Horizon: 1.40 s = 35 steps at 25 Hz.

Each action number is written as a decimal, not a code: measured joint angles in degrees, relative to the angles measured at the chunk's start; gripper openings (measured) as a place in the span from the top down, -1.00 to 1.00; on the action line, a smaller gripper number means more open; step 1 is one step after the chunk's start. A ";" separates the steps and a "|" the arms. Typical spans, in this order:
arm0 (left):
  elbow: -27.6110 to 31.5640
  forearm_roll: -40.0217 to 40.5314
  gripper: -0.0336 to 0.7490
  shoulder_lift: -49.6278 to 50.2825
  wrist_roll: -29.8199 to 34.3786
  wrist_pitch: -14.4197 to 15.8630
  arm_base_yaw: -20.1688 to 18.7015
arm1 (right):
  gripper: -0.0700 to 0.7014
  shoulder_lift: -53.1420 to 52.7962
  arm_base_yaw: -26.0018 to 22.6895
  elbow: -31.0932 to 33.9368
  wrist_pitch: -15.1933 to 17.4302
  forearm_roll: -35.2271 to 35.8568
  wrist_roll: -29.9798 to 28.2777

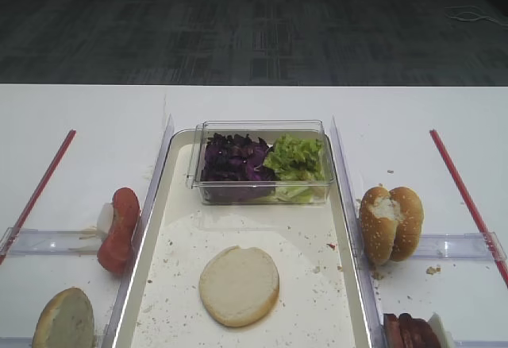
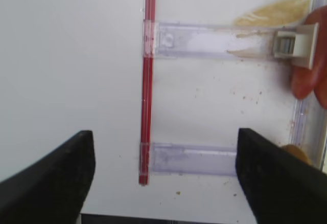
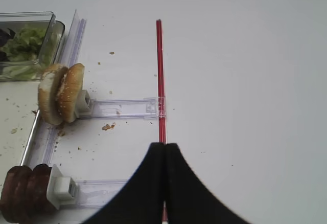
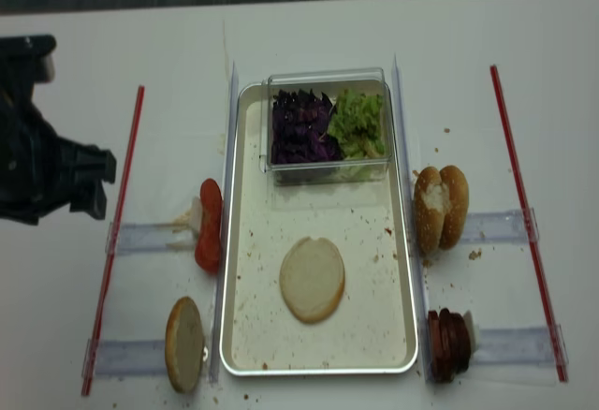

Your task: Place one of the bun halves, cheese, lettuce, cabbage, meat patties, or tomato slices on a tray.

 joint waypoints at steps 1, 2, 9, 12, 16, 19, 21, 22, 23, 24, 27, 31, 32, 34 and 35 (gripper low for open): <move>1.50 -0.15 -0.51 -1.74 0.22 0.45 0.00 | 0.02 0.00 0.00 0.00 0.00 0.00 0.00; 3.62 -0.53 -0.51 -3.38 0.46 0.71 0.00 | 0.02 0.00 0.00 0.00 0.00 0.00 0.00; 17.03 -3.27 -0.50 -21.16 1.28 3.89 0.00 | 0.02 0.00 0.00 0.00 0.00 0.00 0.00; 20.01 -3.21 -0.50 -29.13 1.75 5.20 0.00 | 0.02 0.00 0.00 0.00 0.00 0.00 0.00; 22.43 -3.21 -0.50 -38.97 2.72 4.94 0.00 | 0.02 0.00 0.00 0.00 0.00 0.00 0.00; 25.33 -3.21 -0.50 -44.97 3.49 3.10 0.00 | 0.02 0.00 0.00 0.00 0.00 0.00 0.00; 26.98 -3.21 -0.50 -47.80 4.22 2.42 0.00 | 0.02 0.00 0.00 0.00 0.00 0.00 0.00; 27.13 -3.21 -0.50 -48.77 4.67 2.43 0.00 | 0.02 0.00 0.00 0.00 0.00 0.00 0.00; 27.23 -3.21 -0.50 -49.40 5.03 2.30 0.09 | 0.02 0.00 0.00 0.00 0.00 0.00 0.00; 27.23 -3.21 -0.50 -50.13 5.28 2.10 0.09 | 0.02 0.00 0.00 0.00 0.00 0.00 0.00; 27.23 -3.64 -0.50 -53.01 6.13 2.08 0.13 | 0.02 0.00 0.00 0.00 0.00 0.00 0.00; 27.23 -4.09 -0.50 -59.47 6.69 2.08 0.13 | 0.02 0.00 0.00 0.00 0.00 0.00 0.00; 27.23 -4.09 -0.50 -61.46 6.84 2.08 0.13 | 0.02 0.00 0.00 0.00 0.00 0.00 0.00; 27.23 -4.09 -0.50 -65.43 6.84 2.08 0.13 | 0.02 0.00 0.00 0.00 0.00 0.00 0.00; 27.23 -4.09 -0.50 -67.66 6.84 2.19 0.13 | 0.02 0.00 0.00 0.00 0.00 0.00 0.00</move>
